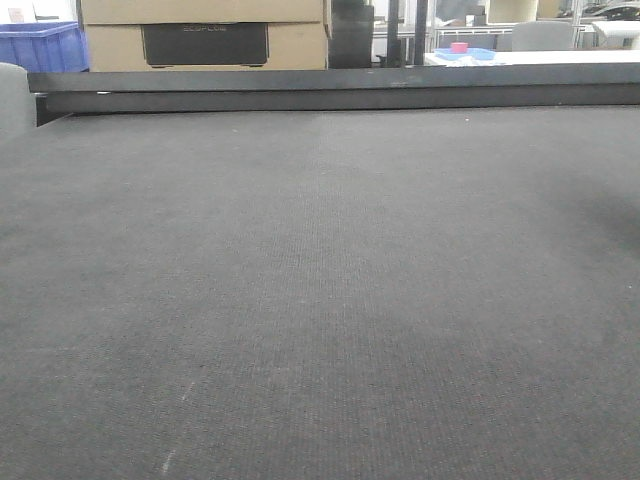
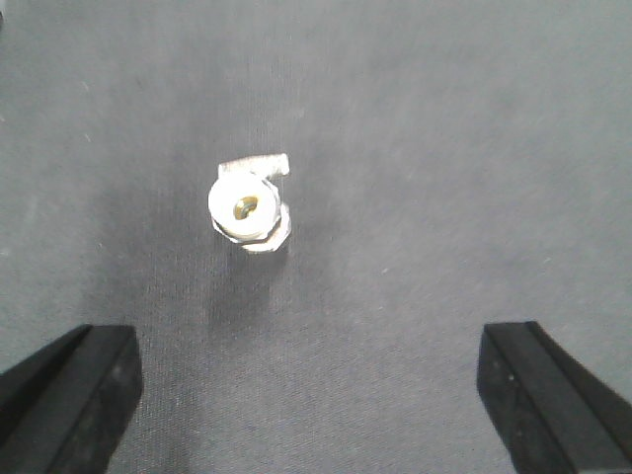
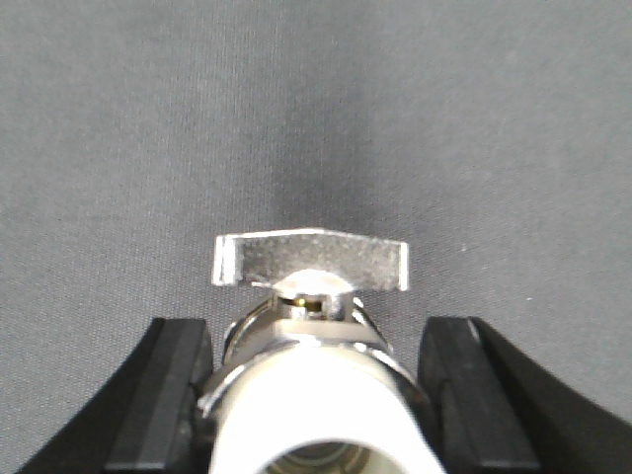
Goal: Place valve from conveyor to right shelf box
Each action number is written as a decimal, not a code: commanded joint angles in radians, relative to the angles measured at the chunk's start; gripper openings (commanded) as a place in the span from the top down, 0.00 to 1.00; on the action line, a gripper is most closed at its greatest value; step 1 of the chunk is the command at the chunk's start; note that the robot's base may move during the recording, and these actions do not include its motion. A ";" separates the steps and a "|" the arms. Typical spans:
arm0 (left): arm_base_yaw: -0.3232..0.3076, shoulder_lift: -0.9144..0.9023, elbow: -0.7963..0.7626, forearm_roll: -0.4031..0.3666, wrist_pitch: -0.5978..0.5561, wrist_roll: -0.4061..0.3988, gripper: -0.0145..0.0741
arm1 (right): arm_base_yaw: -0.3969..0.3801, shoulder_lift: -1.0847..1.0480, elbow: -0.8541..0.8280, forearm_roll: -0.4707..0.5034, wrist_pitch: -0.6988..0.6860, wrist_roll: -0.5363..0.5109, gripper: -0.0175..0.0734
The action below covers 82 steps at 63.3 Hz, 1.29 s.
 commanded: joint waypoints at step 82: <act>0.159 0.572 -0.108 -0.138 -0.114 0.185 0.37 | -0.002 -0.027 -0.002 0.024 -0.040 -0.008 0.98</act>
